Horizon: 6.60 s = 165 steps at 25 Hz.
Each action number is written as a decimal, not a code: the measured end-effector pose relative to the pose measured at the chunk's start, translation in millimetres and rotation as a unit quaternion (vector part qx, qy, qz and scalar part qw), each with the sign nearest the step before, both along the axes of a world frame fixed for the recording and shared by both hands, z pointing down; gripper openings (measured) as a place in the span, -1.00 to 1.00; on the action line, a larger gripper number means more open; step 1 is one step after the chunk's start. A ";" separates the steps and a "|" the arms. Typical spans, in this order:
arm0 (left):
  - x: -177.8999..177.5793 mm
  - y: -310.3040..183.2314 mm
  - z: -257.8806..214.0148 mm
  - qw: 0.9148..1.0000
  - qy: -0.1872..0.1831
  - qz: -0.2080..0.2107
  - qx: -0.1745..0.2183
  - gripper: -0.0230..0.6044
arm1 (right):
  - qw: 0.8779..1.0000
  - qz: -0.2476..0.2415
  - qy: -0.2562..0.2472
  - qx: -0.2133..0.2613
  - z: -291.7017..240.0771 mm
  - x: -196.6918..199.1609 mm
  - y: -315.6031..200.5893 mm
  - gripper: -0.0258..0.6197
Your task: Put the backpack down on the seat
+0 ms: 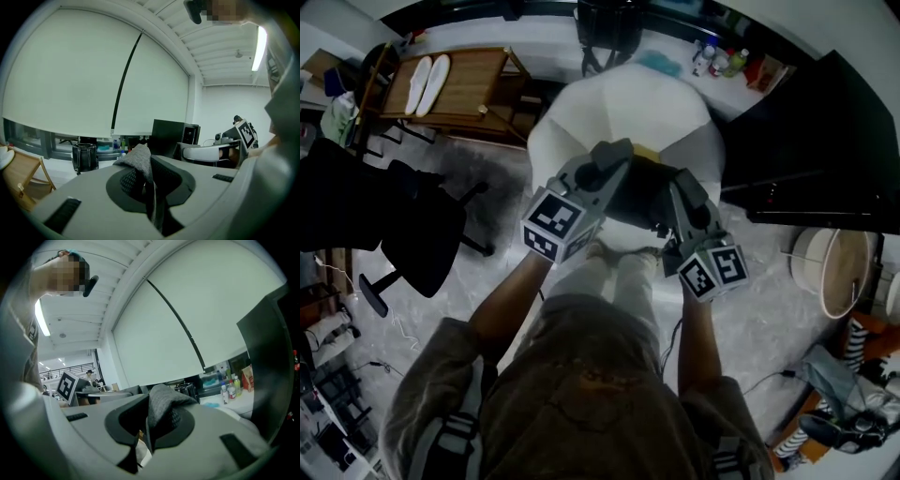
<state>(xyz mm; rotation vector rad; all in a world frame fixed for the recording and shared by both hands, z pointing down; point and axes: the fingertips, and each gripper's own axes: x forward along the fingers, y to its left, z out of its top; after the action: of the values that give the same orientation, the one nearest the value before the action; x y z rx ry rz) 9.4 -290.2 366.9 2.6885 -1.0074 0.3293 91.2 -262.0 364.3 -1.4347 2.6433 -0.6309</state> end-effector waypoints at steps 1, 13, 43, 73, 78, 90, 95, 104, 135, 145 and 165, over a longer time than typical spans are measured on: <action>1.7 -3.5 3.5 1.000 -0.001 0.000 -0.001 -0.83 | 1.000 -0.001 0.000 -0.003 3.6 1.4 -4.3 -0.83; 16.3 -68.5 42.7 1.000 0.001 -0.022 -0.005 -0.83 | 1.000 -0.018 0.008 -0.023 47.7 14.1 -69.1 -0.83; 30.0 -153.6 137.2 0.999 -0.001 -0.037 0.000 -0.83 | 1.000 -0.018 0.015 -0.021 146.1 27.8 -156.8 -0.83; 38.5 -174.8 223.4 0.999 -0.007 -0.037 0.000 -0.83 | 0.999 0.020 0.026 -0.025 229.8 24.8 -185.0 -0.83; 45.3 -179.3 249.4 0.999 -0.005 -0.033 -0.002 -0.83 | 0.999 0.025 0.038 -0.023 252.8 29.3 -195.7 -0.83; 52.3 -194.8 304.8 0.999 -0.004 -0.042 -0.007 -0.82 | 0.998 0.035 0.041 -0.024 303.3 27.7 -211.9 -0.80; 52.0 -198.9 318.0 0.998 -0.007 -0.055 -0.006 -0.78 | 0.998 0.051 0.044 -0.020 314.1 26.0 -214.8 -0.69; 41.5 -185.7 332.8 0.995 -0.022 -0.087 -0.039 -0.22 | 0.993 0.082 0.059 -0.052 325.4 33.4 -201.2 -0.14; 22.0 -64.8 138.8 0.991 -0.019 -0.081 -0.104 -0.93 | 0.988 0.088 0.061 -0.109 152.4 -11.4 -80.1 -0.92; 16.3 -16.4 45.6 0.995 -0.009 -0.044 -0.088 -0.93 | 0.995 0.042 0.042 -0.076 59.0 -29.3 -41.5 -0.92; 6.0 31.8 -94.5 0.996 0.065 0.017 0.062 -0.93 | 0.991 -0.104 0.043 0.073 -87.4 -32.5 15.9 -0.92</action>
<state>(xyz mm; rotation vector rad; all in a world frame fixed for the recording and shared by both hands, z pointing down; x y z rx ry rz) 15.4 -258.4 272.4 2.7971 -0.9754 0.1005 58.7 -246.1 277.0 -1.1846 2.8635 -0.3882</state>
